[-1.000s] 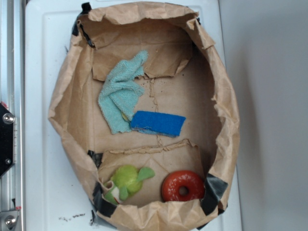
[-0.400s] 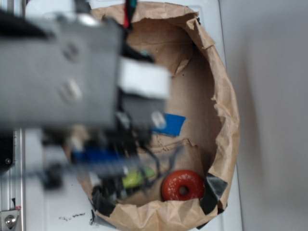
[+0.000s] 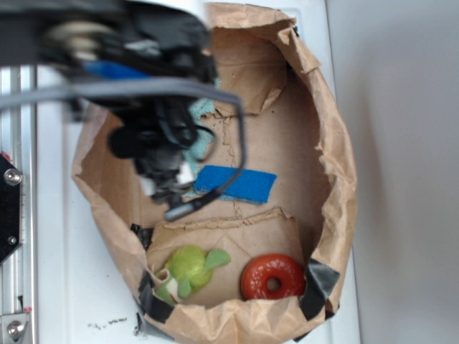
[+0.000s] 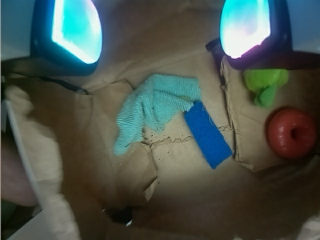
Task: Grab the blue cloth.
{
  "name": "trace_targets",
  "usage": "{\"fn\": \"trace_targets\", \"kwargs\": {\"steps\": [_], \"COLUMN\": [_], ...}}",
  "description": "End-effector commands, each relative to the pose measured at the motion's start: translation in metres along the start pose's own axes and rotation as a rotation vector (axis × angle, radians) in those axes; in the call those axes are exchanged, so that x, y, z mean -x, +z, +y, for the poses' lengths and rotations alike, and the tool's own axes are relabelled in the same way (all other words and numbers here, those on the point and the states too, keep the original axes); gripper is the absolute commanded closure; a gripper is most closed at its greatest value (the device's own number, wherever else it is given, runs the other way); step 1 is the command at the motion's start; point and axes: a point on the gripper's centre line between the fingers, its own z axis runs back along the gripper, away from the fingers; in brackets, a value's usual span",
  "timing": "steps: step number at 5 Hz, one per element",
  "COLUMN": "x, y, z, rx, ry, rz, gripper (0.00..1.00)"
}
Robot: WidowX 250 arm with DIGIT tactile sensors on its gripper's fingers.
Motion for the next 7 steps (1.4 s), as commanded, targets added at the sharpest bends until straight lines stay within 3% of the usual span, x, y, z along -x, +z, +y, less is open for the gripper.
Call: {"fn": "trace_targets", "kwargs": {"steps": [1,3,4,5,7], "x": [-0.008,-0.008,0.004,0.007,-0.003], "y": [0.012,0.012,0.000,-0.029,-0.058], "z": [0.009,0.009,0.011,0.006,0.008], "rx": [-0.004,-0.004,0.010,-0.048,-0.093], "ry": [0.027,0.027,0.007,-0.006,-0.008], "rz": [-0.038,-0.038,-0.074,-0.085,-0.097], "gripper": [0.00,0.00,0.00,0.00,0.00]}}
